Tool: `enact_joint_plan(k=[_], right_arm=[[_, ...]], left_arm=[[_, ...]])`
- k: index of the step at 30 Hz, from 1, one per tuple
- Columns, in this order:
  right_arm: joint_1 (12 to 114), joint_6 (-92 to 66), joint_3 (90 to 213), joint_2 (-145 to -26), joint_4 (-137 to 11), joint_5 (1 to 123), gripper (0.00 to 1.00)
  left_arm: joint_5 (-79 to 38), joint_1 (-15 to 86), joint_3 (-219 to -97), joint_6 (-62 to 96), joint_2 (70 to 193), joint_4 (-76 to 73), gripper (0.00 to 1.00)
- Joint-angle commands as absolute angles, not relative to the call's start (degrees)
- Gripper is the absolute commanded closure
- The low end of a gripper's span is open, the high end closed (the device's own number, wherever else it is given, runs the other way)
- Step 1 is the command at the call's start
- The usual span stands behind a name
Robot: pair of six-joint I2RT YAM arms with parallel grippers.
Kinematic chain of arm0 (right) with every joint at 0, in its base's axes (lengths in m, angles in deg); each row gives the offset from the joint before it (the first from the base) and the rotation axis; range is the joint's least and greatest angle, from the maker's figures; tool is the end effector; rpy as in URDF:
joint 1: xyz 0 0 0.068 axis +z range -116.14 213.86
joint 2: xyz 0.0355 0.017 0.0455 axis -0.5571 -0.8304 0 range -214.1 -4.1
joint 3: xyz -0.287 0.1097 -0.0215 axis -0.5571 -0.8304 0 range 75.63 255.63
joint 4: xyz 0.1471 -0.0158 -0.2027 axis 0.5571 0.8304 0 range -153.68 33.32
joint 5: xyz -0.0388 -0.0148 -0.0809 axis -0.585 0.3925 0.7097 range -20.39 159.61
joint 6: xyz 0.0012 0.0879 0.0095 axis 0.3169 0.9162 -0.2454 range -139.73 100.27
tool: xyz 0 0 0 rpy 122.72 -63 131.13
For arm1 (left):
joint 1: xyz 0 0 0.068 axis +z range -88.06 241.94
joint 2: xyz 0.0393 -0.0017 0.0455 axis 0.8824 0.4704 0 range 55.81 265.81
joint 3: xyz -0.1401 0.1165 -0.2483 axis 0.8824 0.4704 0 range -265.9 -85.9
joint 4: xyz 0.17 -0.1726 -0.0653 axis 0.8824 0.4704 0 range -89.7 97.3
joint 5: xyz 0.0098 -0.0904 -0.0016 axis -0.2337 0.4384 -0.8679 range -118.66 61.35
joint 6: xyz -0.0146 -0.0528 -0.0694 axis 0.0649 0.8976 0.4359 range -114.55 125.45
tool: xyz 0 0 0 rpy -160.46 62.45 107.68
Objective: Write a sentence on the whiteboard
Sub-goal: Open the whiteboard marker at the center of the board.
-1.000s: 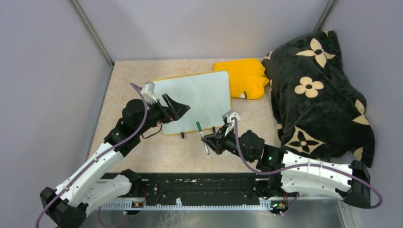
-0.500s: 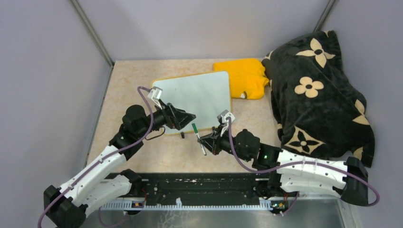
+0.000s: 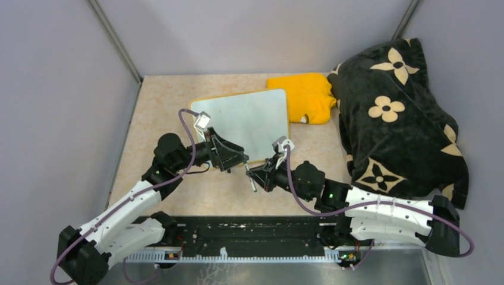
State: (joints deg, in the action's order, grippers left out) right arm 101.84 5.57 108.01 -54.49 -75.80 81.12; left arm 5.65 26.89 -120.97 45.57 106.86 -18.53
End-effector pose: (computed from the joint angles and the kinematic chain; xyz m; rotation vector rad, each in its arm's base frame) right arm 0.0968 0.1978 0.3140 -0.4964 1.7146 1.0430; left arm 0.1475 -0.1576 0.3472 0.4610 1.6693 -1.4590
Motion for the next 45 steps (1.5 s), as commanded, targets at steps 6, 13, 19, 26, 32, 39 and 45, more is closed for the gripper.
enact_joint_plan(k=[6,13,19,26,32,39,45], right_arm=[[101.6,5.7,112.0,-54.7,-80.5,82.2,1.00],[101.6,5.7,112.0,-54.7,-80.2,82.0,1.00],[101.6,5.8,111.7,-54.7,-79.5,80.8,1.00],[101.6,6.8,111.4,-54.3,-79.3,79.5,1.00],[101.6,10.2,110.6,-53.8,-79.8,79.1,0.54],[101.4,15.0,109.4,-53.8,-83.5,79.6,0.42],[99.6,18.1,109.0,-54.5,-85.2,79.0,0.43]], left_arm=[[14.0,26.6,-119.4,47.5,108.8,-25.9,0.31],[14.7,26.6,-119.3,47.7,109.3,-26.3,0.50],[13.8,26.6,-119.2,48.0,109.0,-26.7,0.66],[13.9,26.7,-119.0,48.4,109.2,-27.6,0.91],[13.0,26.6,-118.5,49.5,108.5,-28.3,1.00],[13.5,26.6,-117.5,51.7,108.1,-31.5,1.00],[14.2,26.7,-117.0,52.8,107.3,-32.3,1.00]])
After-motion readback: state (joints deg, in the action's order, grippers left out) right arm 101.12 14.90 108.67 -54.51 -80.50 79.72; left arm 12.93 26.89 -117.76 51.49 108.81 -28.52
